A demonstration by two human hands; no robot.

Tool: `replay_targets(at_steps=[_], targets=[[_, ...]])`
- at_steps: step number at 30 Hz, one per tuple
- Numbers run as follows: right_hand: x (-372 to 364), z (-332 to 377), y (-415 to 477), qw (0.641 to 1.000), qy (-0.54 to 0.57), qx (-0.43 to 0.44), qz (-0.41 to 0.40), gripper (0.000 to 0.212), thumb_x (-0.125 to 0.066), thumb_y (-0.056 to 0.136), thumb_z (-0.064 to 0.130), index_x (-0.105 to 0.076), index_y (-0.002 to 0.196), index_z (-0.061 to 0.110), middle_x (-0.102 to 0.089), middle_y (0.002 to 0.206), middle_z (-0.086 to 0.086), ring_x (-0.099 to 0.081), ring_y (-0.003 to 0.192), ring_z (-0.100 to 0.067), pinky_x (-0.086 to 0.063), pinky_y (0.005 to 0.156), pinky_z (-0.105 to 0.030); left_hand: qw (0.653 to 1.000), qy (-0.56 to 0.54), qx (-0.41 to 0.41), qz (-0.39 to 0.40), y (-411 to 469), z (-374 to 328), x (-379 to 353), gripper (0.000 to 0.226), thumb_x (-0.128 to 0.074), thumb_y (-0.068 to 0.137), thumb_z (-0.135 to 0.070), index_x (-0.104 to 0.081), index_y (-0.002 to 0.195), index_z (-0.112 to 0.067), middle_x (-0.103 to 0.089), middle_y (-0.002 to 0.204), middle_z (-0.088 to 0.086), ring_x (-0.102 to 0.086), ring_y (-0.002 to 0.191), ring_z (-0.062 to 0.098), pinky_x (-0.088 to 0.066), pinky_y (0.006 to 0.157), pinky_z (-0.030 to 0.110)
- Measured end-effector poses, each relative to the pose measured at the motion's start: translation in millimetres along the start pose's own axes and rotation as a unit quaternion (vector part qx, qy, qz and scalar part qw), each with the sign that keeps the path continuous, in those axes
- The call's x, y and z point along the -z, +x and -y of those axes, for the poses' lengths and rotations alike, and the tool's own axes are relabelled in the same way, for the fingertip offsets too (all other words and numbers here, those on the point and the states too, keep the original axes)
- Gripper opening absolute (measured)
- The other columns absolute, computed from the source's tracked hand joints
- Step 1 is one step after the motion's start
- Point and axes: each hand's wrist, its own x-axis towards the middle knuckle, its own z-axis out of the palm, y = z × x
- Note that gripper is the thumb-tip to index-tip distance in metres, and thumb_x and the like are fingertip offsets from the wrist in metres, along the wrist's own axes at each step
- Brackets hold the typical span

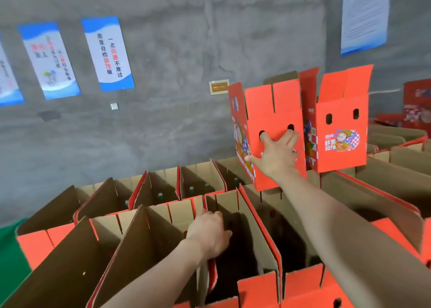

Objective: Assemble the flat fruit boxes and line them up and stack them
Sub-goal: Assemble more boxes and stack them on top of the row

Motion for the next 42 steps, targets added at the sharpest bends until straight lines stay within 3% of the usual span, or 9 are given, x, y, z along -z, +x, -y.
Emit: replay_targets(at_steps=[7, 15, 21, 26, 29, 32, 37, 39, 42], targets=[[11.0, -42.7, 26.5, 0.998, 0.033, -0.044, -0.017, 0.064, -0.074, 0.077, 0.043, -0.045, 0.13, 0.019, -0.007, 0.146, -0.036, 0.0, 0.139, -0.049, -0.04, 0.096, -0.057, 1.0, 0.014, 0.0, -0.006, 3.0, 3.6, 4.9, 0.043, -0.053, 0.094, -0.038, -0.049, 0.13, -0.016, -0.053, 0.131, 0.006, -0.039, 0.133, 0.025, -0.039, 0.106, 0.034], [7.1, -63.0, 26.2, 0.99, 0.057, -0.116, 0.05, 0.071, -0.056, 0.095, 0.031, -0.011, 0.15, 0.03, 0.028, 0.149, -0.03, -0.02, 0.133, -0.06, -0.033, 0.106, -0.052, 1.0, 0.012, 0.007, -0.006, 2.3, 6.7, 4.0, 0.042, -0.053, 0.093, -0.039, -0.05, 0.129, -0.016, -0.053, 0.129, 0.006, -0.038, 0.133, 0.025, -0.041, 0.106, 0.034], [4.4, -54.2, 15.5, 0.986, 0.098, -0.127, 0.04, 0.076, -0.051, 0.094, 0.005, -0.008, 0.151, 0.03, 0.023, 0.152, -0.027, -0.026, 0.132, -0.055, -0.036, 0.103, -0.047, 0.999, -0.029, 0.008, -0.013, 0.5, 9.6, 3.1, 0.043, -0.054, 0.093, -0.039, -0.052, 0.129, -0.017, -0.053, 0.127, 0.004, -0.043, 0.126, 0.021, -0.041, 0.106, 0.032], [12.2, -44.9, 9.3, 0.979, 0.126, -0.142, 0.074, 0.079, -0.055, 0.091, 0.005, -0.008, 0.15, 0.028, 0.018, 0.153, -0.026, -0.037, 0.128, -0.052, -0.037, 0.103, -0.044, 0.993, -0.12, 0.005, -0.006, -4.8, 16.9, 7.2, 0.05, -0.058, 0.091, -0.04, -0.049, 0.135, -0.019, -0.046, 0.138, 0.002, -0.042, 0.128, 0.018, -0.037, 0.109, 0.029], [24.8, -26.0, 2.4, 0.978, 0.153, -0.134, 0.056, 0.067, -0.06, 0.089, 0.011, -0.022, 0.145, 0.013, -0.01, 0.151, -0.027, -0.043, 0.123, -0.048, -0.038, 0.101, -0.042, 0.987, -0.156, -0.023, 0.025, -13.3, 21.8, 13.1, 0.049, -0.059, 0.091, -0.04, -0.048, 0.135, -0.023, -0.041, 0.146, -0.001, -0.032, 0.138, 0.017, -0.027, 0.113, 0.03], [39.3, 4.2, -11.6, 0.971, 0.216, -0.102, 0.031, 0.045, -0.059, 0.092, 0.016, -0.042, 0.13, 0.0, -0.048, 0.131, -0.023, -0.05, 0.118, -0.039, -0.041, 0.095, -0.038, 0.98, -0.186, -0.053, 0.04, -32.9, 28.8, 22.8, 0.043, -0.059, 0.091, -0.038, -0.051, 0.132, -0.027, -0.046, 0.141, -0.007, -0.04, 0.131, 0.01, -0.032, 0.106, 0.022], [63.7, 88.6, -87.1, 0.954, 0.293, 0.05, 0.035, 0.026, -0.057, 0.093, 0.018, -0.061, 0.114, 0.003, -0.069, 0.108, -0.013, -0.064, 0.103, -0.026, -0.047, 0.094, -0.036, 0.955, -0.264, -0.135, 0.011, -103.3, 52.1, 55.4, 0.023, -0.059, 0.093, -0.024, -0.067, 0.114, -0.027, -0.062, 0.118, -0.024, -0.053, 0.113, -0.006, -0.041, 0.1, 0.017], [65.2, 124.6, -132.2, 0.939, 0.297, 0.158, 0.068, 0.023, -0.058, 0.093, 0.017, -0.063, 0.111, 0.004, -0.068, 0.104, -0.011, -0.064, 0.1, -0.026, -0.049, 0.09, -0.038, 0.945, -0.28, -0.159, -0.054, -140.4, 76.7, 67.0, 0.019, -0.059, 0.092, -0.017, -0.071, 0.104, -0.025, -0.064, 0.102, -0.032, -0.055, 0.105, -0.012, -0.043, 0.093, 0.011], [57.2, 173.7, -190.6, 0.911, 0.268, 0.286, 0.128, 0.022, -0.055, 0.094, 0.021, -0.062, 0.113, 0.01, -0.064, 0.112, -0.006, -0.059, 0.105, -0.026, -0.047, 0.09, -0.037, 0.939, -0.256, -0.114, -0.2, -199.5, 132.2, 76.6, 0.017, -0.058, 0.091, -0.015, -0.075, 0.096, -0.018, -0.067, 0.099, -0.021, -0.059, 0.099, -0.009, -0.042, 0.087, 0.006]])
